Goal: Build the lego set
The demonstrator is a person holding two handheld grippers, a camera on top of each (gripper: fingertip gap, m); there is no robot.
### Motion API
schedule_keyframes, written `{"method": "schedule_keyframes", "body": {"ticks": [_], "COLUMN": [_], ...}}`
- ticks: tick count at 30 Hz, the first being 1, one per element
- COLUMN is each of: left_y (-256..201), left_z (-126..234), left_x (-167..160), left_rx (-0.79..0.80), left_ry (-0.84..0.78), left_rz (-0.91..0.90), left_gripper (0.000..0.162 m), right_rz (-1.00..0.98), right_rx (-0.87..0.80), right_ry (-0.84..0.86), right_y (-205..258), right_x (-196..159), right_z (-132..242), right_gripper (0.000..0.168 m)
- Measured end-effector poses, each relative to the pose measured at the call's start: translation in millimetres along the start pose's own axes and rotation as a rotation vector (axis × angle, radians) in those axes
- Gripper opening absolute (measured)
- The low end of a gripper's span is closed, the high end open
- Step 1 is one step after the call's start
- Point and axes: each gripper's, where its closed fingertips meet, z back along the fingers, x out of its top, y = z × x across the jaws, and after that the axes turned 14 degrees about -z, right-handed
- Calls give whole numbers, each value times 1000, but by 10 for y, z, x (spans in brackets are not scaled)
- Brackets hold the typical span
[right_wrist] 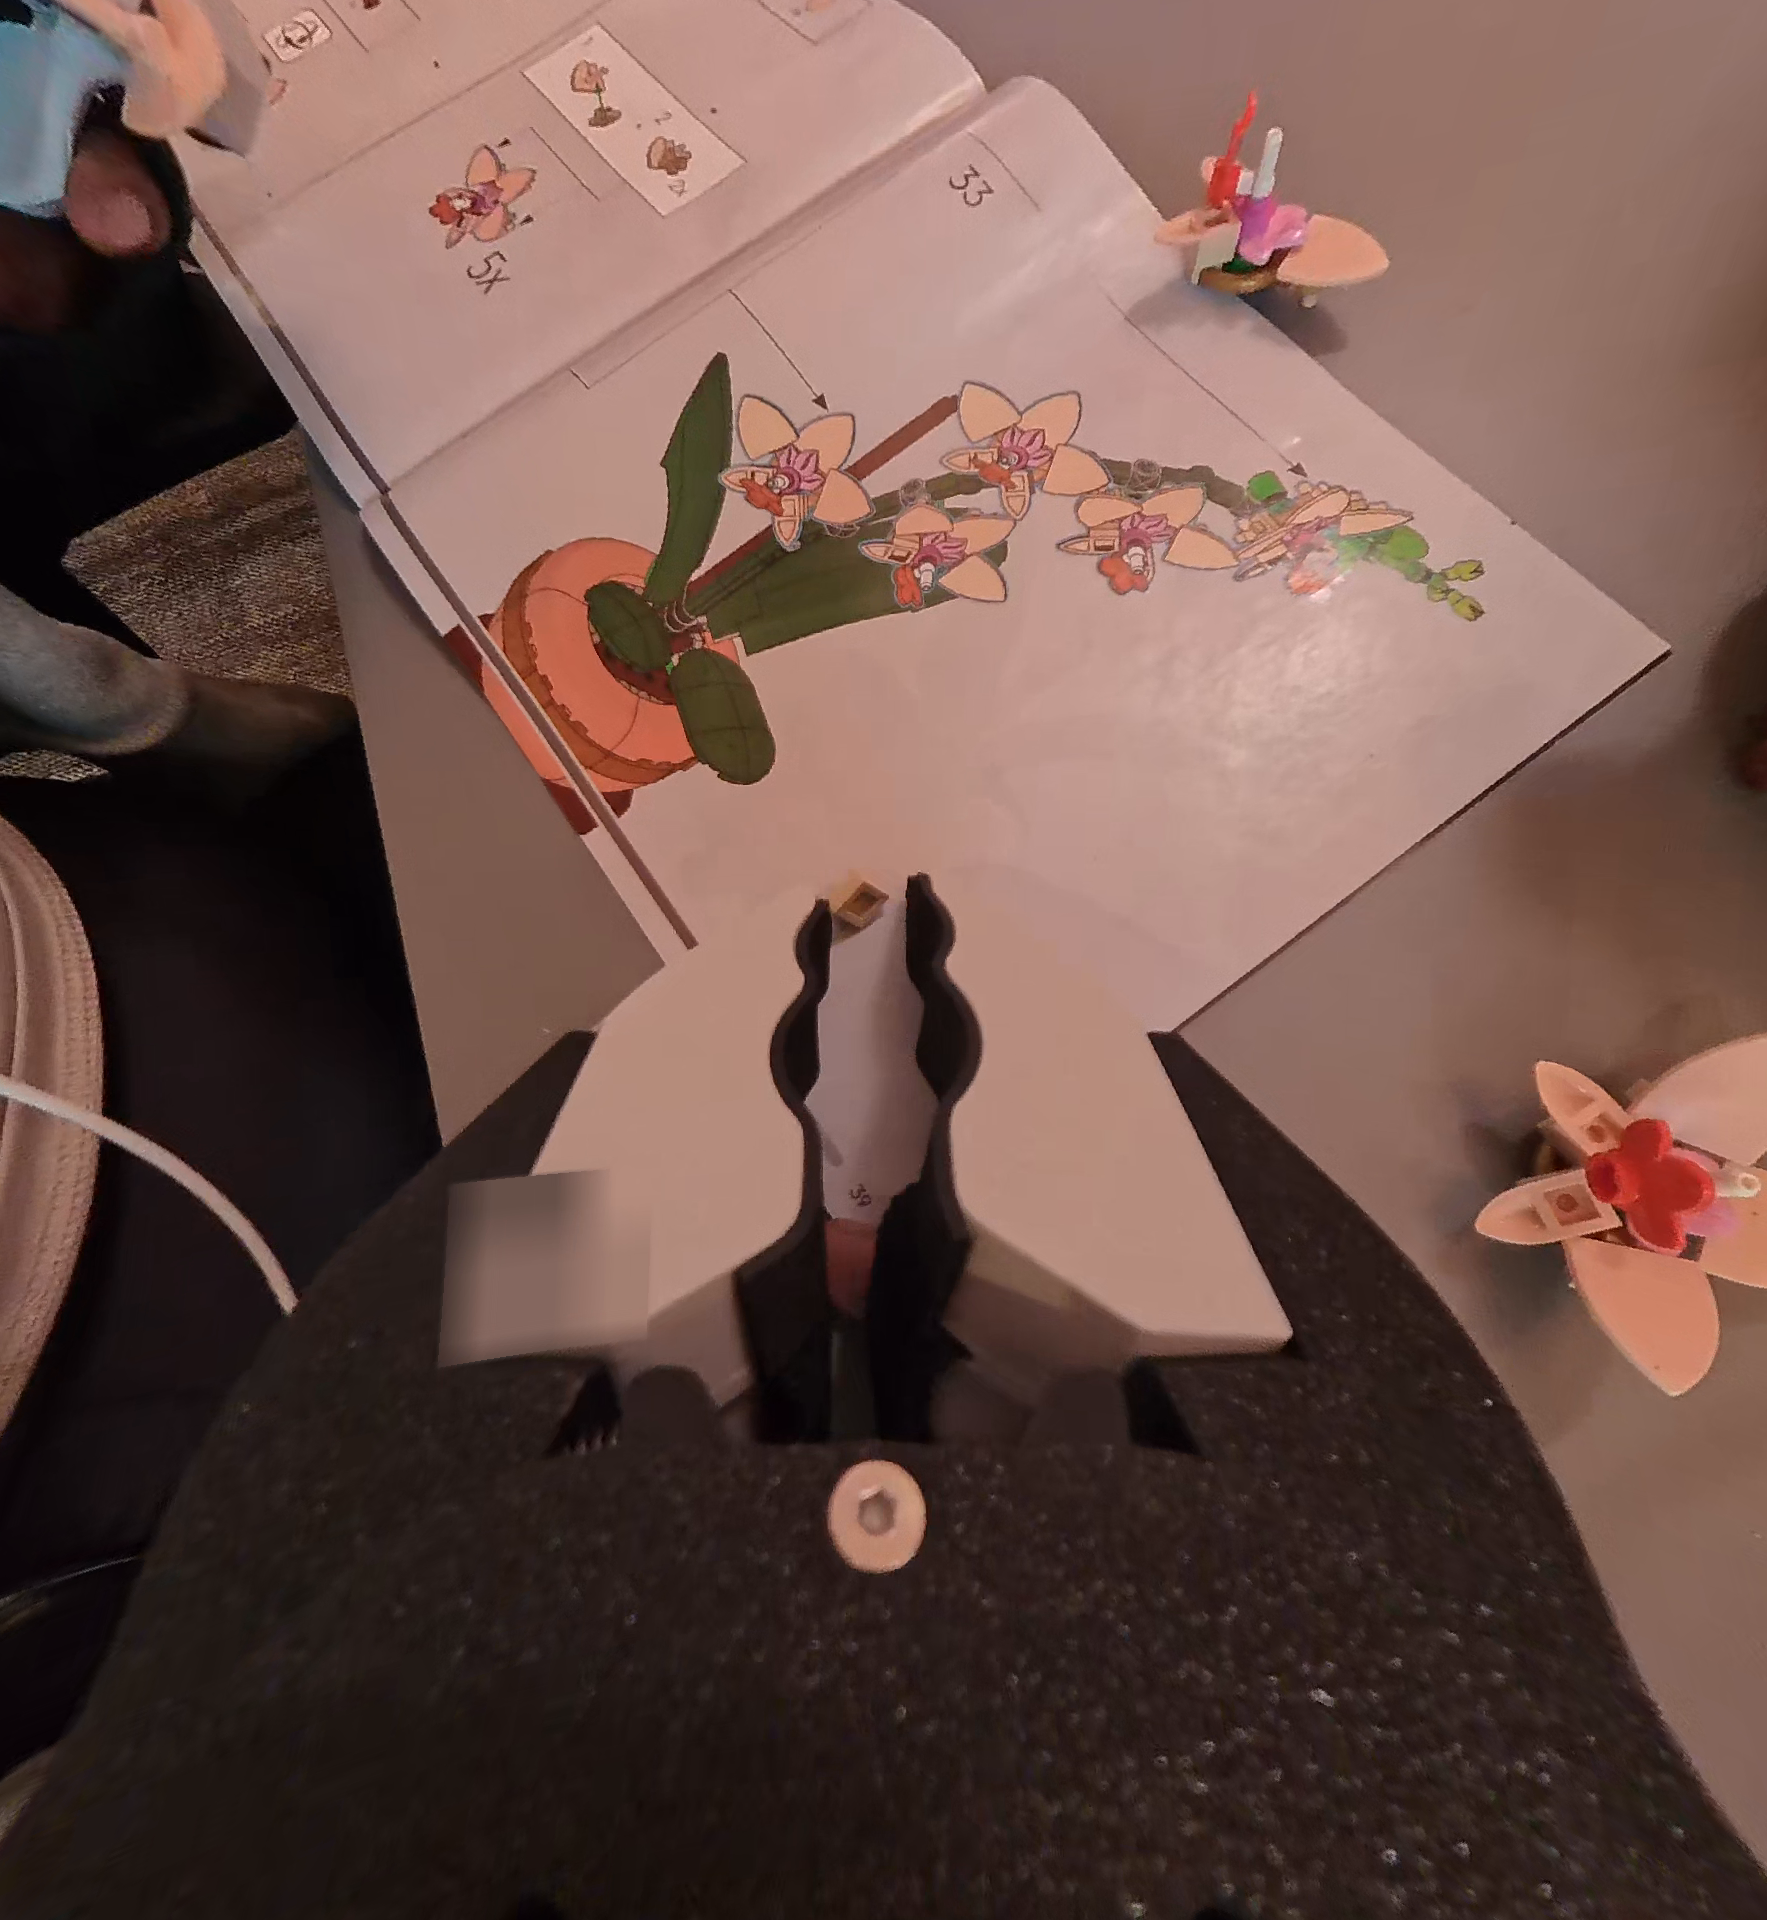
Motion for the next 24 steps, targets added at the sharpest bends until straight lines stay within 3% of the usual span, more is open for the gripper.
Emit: {"method": "schedule_keyframes", "body": {"ticks": [9,15,19,24], "left_y": [26,15,-38,-155], "left_z": [-69,-163,-197,-255], "left_x": [66,127,372,655], "left_rx": [-18,-49,-116,-237], "left_ry": [-35,-65,-238,-446], "left_rz": [-2,2,49,77], "left_gripper": [0,0,0,1], "right_rz": [4,-19,-67,-393], "right_rx": [-20,-60,-36,334], "right_ry": [6,-77,-327,-674], "right_y": [-41,-100,149,780], "right_x": [9,131,561,1159], "right_z": [29,128,282,264], "right_gripper": [28,31,16,4]}}
